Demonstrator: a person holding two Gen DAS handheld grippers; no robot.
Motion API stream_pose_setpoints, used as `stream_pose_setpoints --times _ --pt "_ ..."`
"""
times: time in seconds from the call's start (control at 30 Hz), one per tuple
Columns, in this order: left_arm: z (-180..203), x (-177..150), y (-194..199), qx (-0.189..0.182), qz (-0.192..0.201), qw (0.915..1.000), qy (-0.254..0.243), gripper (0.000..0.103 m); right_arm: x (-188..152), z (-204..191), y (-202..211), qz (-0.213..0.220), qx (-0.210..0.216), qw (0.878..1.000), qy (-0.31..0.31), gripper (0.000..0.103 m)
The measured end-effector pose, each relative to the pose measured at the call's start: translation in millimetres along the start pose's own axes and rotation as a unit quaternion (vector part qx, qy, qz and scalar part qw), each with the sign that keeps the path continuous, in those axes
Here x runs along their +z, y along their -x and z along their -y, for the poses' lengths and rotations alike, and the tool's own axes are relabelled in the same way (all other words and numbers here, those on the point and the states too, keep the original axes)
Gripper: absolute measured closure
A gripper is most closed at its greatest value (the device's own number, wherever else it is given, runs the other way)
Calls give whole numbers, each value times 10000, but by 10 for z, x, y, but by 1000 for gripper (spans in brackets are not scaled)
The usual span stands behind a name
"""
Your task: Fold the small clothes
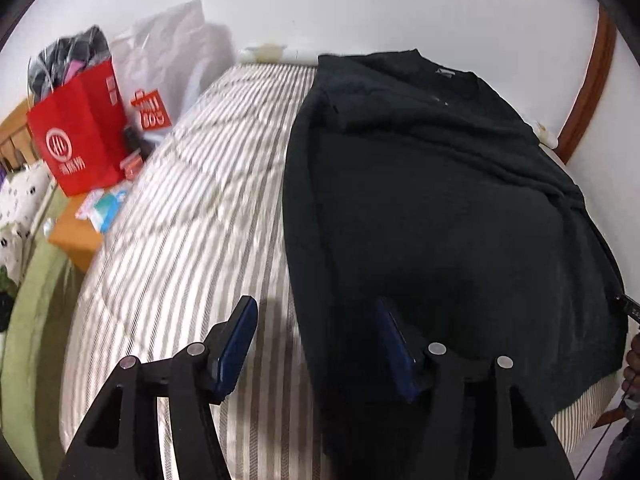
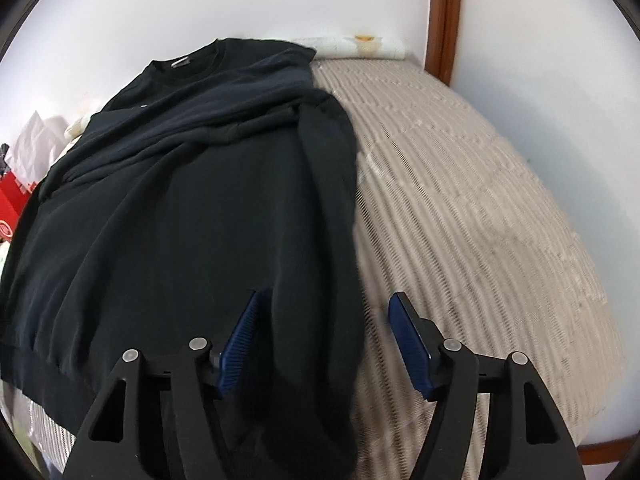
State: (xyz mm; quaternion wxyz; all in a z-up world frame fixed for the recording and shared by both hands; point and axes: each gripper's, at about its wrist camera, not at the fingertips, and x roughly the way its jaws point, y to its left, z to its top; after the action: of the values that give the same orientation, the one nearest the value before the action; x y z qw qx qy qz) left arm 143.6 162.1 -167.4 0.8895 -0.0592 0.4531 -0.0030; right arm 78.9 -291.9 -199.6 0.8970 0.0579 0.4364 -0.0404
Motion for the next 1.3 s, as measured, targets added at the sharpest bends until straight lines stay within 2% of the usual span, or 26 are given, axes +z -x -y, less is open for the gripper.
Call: stream_pose_setpoints --times 0.03,0.13,0.4,0.5,0.57,0.6,0.63,0.67,0.73,0.87,0.93,0.97,1.07,1.13,1.2,1.3 --pt "-13 -29 -16 -58 -46 10000 9 45 -15 -13 1 43 -21 10000 -22 35" --pt "0 -111 3 -25 135 9999 -91 45 -20 -51 -20 64 -28 10000 -68 35" --pt "54 -99 -46 39 257 9995 -192 45 126 -89 -137 76 -155 9998 -134 35" --pt "83 -86 -61 41 282 9994 -202 46 159 -158 -162 168 -67 9998 -28 37" --pt "67 -84 -55 12 299 9994 -156 48 167 -190 -157 172 -3 9998 46 52" --pt "57 -86 -47 -4 316 9994 -140 60 160 -220 -144 184 60 9998 105 59" --pt "42 -91 -39 -29 333 9994 -128 73 155 -247 -132 191 125 9996 174 77" --pt "4 -95 -24 -75 343 9993 -95 77 153 -275 -119 195 168 9994 245 88" --pt "-78 -104 -5 -309 323 9990 11 82 154 -296 -104 182 118 9993 291 89" --pt "-361 -188 30 -1176 188 9915 532 83 131 -245 -42 150 179 9996 171 89" --pt "-455 -241 48 -1425 142 9874 680 83 97 -202 -10 105 243 9996 121 83" --pt "-479 -263 52 -1506 118 9861 695 83 67 -178 -1 32 303 9995 83 76" --pt "-487 -320 63 -1638 94 9838 720 79 -35 -143 71 46 354 9993 92 70" --pt "-455 -329 74 -1660 106 9841 622 70 -109 -142 129 74 397 9991 161 64" --pt "-362 -334 89 -1557 120 9868 426 64 -176 -149 167 80 461 9987 220 60" --pt "-189 -338 92 -1254 120 9920 62 64 -246 -165 184 126 518 9981 297 53"
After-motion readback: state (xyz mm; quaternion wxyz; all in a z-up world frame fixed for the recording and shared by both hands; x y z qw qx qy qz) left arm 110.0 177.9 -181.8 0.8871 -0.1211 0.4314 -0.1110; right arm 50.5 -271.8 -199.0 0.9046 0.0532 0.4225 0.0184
